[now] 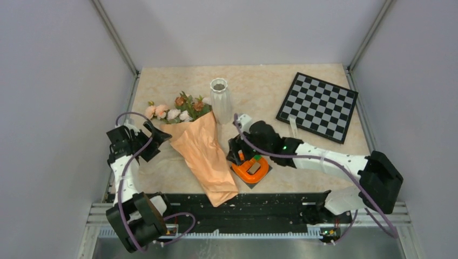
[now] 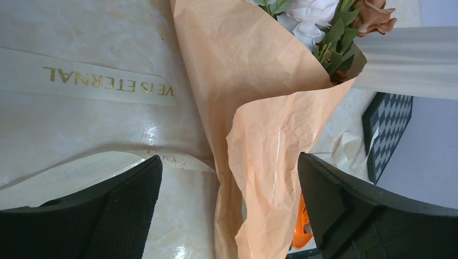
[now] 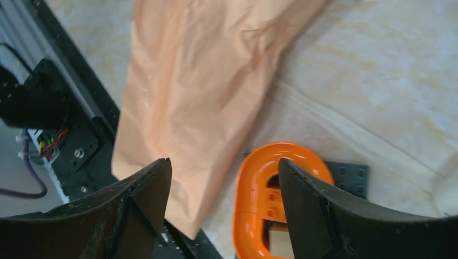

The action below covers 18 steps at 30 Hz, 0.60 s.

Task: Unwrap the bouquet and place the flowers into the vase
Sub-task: Unfold the wrapping paper at the center of the board.

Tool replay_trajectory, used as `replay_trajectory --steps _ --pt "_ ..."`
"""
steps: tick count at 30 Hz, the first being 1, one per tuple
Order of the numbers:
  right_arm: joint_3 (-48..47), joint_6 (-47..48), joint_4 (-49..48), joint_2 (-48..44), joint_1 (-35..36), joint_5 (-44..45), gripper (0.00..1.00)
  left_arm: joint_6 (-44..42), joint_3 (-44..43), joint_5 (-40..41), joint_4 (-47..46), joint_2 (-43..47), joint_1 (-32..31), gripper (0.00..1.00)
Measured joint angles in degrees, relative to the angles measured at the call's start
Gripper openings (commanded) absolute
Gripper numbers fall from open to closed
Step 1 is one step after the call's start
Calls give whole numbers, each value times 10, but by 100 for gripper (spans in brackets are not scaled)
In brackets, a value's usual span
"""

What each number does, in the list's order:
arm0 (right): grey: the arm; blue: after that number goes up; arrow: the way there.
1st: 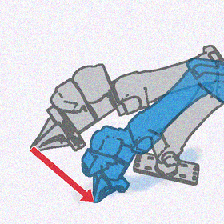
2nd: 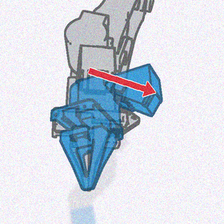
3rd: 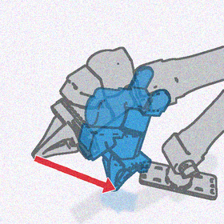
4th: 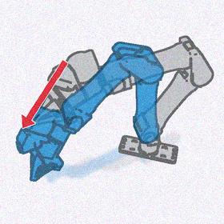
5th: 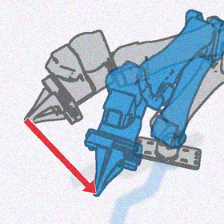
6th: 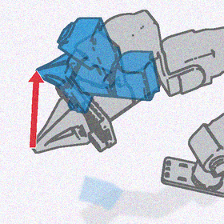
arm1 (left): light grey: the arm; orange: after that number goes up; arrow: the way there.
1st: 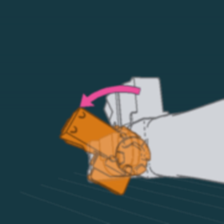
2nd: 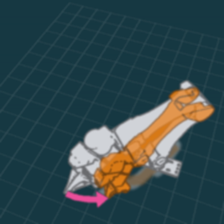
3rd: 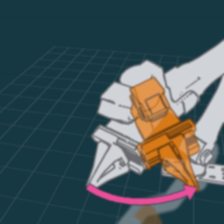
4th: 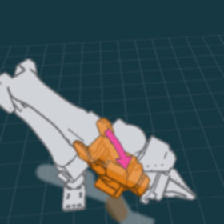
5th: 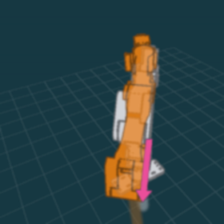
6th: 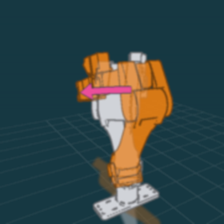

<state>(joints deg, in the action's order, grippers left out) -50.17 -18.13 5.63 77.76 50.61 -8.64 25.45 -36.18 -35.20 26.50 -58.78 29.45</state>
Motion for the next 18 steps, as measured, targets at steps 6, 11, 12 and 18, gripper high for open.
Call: replay_trajectory --steps 6,11,12,18 --pt "-55 2 -1 64 148 100 73 18 1 -16 -14 -12 0 99" --pt "-143 16 34 166 229 210 72 29 2 -19 -15 -20 0 99" --pt "-166 20 47 188 248 235 72 30 2 -18 -15 -19 0 99" --pt "-247 35 98 274 326 341 72 30 2 -14 -15 -16 1 99"
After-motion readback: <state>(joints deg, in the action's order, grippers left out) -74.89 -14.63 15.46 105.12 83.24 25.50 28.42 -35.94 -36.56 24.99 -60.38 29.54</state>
